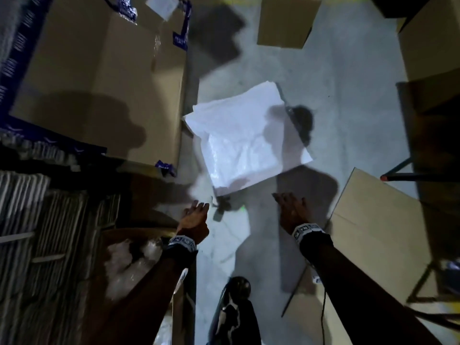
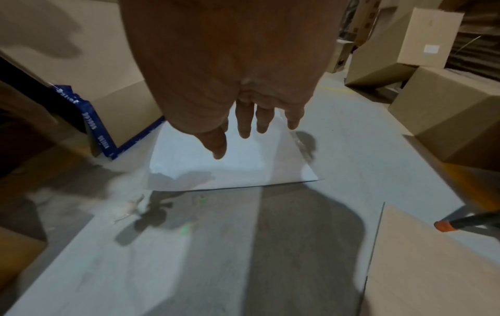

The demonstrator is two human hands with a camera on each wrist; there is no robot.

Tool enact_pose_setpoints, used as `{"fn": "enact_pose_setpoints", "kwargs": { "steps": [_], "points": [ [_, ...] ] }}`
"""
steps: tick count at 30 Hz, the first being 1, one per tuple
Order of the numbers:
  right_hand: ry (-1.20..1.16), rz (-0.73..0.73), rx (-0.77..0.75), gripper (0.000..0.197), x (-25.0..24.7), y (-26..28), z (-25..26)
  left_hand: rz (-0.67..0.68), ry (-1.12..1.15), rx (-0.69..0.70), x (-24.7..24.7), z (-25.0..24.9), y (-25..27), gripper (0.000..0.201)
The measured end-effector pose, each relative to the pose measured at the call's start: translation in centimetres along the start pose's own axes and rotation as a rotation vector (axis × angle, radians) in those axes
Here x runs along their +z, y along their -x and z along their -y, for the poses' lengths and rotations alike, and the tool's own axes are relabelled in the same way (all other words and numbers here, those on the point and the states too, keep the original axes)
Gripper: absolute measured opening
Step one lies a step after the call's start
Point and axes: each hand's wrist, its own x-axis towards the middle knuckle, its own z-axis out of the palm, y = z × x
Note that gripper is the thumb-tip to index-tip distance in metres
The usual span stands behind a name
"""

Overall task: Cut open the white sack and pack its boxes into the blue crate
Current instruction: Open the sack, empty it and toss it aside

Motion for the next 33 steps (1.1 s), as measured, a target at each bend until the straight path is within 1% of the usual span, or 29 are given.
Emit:
{"fn": "enact_pose_setpoints", "kwargs": {
  "steps": [3, 6, 8, 11, 13, 16, 20, 22, 24, 26, 29, 31, 33],
  "points": [
    [-0.034, -0.053, -0.004, 0.066, -1.3, 1.2, 1.3, -0.062, 0.128, 0.006, -1.0, -1.1, 1.4, 0.075],
    [-0.093, -0.081, 0.012, 0.067, -4.7, 3.5, 2.3, -0.164, 0.199, 0.040, -4.5, -2.9, 3.6, 0.073],
    [-0.120, -0.093, 0.026, 0.069, -7.8, 6.2, 2.9, -0.203, 0.201, 0.066, -7.5, -4.0, 5.9, 0.073],
    [-0.178, -0.123, 0.079, 0.069, -12.2, 11.7, 3.4, -0.261, 0.150, 0.092, -11.3, -5.7, 10.3, 0.073],
    [-0.229, -0.128, 0.101, 0.070, -15.4, 16.5, 3.9, -0.256, 0.136, 0.101, -13.7, -7.2, 14.6, 0.072],
    [-0.288, -0.206, 0.144, 0.071, -19.7, 24.6, 4.0, -0.295, 0.146, 0.126, -16.7, -10.4, 21.8, 0.069],
    [-0.379, -0.354, 0.196, 0.065, -23.5, 37.4, 2.7, -0.353, 0.198, 0.286, -18.9, -16.8, 32.2, 0.067],
    [-0.413, -0.445, 0.236, 0.065, -24.2, 44.0, 1.2, -0.354, 0.243, 0.389, -19.8, -21.6, 37.7, 0.068],
    [-0.442, -0.504, 0.310, 0.066, -23.8, 51.0, -0.7, -0.321, 0.231, 0.473, -19.6, -26.6, 43.1, 0.070],
    [-0.492, -0.562, 0.373, 0.065, -22.5, 57.1, -2.4, -0.305, 0.214, 0.543, -18.3, -31.0, 46.8, 0.070],
    [-0.570, -0.689, 0.469, 0.064, -18.7, 67.9, -6.3, -0.263, 0.203, 0.708, -13.5, -39.0, 52.8, 0.065],
    [-0.568, -0.713, 0.535, 0.066, -16.1, 73.3, -8.8, -0.229, 0.186, 0.786, -9.9, -43.5, 55.3, 0.060],
    [-0.591, -0.729, 0.648, 0.064, -13.4, 79.6, -11.5, -0.194, 0.118, 0.932, -5.9, -48.7, 59.2, 0.055]
  ]
}}
